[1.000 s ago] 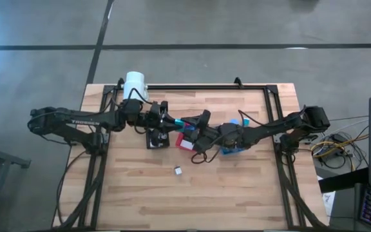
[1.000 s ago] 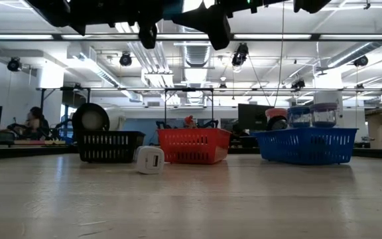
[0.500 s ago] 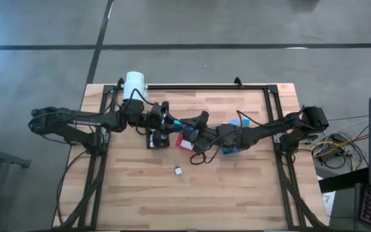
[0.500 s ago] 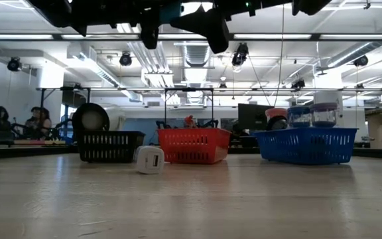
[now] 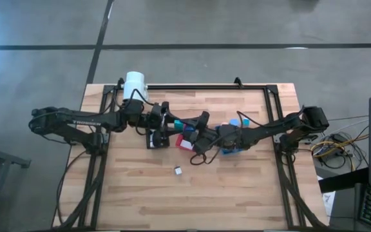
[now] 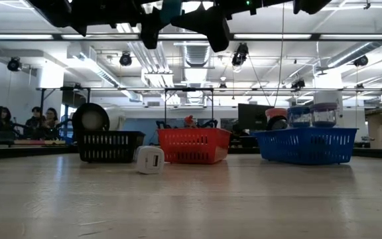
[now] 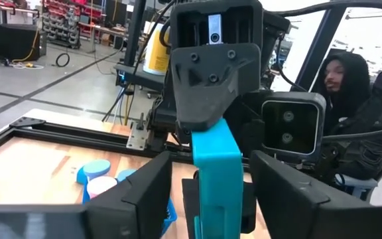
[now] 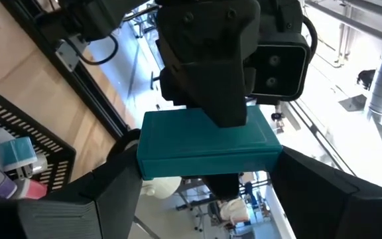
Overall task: Pick & Place Office items
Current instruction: Put the light blue digital clock into the red bin
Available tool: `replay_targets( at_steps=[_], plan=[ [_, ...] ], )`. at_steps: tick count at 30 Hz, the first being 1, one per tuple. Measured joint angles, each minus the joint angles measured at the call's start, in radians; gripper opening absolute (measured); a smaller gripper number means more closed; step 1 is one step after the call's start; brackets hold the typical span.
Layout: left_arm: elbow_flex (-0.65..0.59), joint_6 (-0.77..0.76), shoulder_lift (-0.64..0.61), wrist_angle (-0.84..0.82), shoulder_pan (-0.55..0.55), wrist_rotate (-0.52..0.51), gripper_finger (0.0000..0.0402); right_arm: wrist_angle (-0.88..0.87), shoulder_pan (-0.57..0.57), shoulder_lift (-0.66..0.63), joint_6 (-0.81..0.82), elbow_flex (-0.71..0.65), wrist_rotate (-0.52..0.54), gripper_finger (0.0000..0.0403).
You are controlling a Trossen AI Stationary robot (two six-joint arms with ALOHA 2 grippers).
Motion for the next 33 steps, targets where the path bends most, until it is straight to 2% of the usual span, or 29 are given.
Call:
replay_targets(
  at_steps=[7, 11, 20, 26, 29, 33],
  plan=[
    [0.000, 0.002, -0.010, -0.018, 0.003, 0.001, 0.0244, 0.000, 0.003, -0.002, 0.006, -0.001, 0.003, 0.0288],
    [-0.001, 0.033, -0.066, -0.078, 0.024, 0.003, 0.0255, -0.002, 0.015, -0.016, 0.010, -0.001, 0.004, 0.0288],
    [-0.001, 0.156, -0.293, -0.350, 0.063, 0.000, 0.0264, -0.020, 0.032, -0.081, 0.096, -0.005, 0.026, 0.0288],
    [-0.013, 0.231, -0.429, -0.586, 0.063, 0.002, 0.0264, -0.136, 0.031, -0.156, 0.232, -0.011, 0.007, 0.0288],
    [-0.069, 0.240, -0.489, -0.594, 0.063, -0.023, 0.0264, -0.183, 0.031, -0.205, 0.314, -0.030, -0.058, 0.0288],
    [-0.171, 0.266, -0.583, -0.574, 0.065, -0.113, 0.0261, -0.201, 0.031, -0.283, 0.390, -0.075, -0.105, 0.0288]
  ],
)
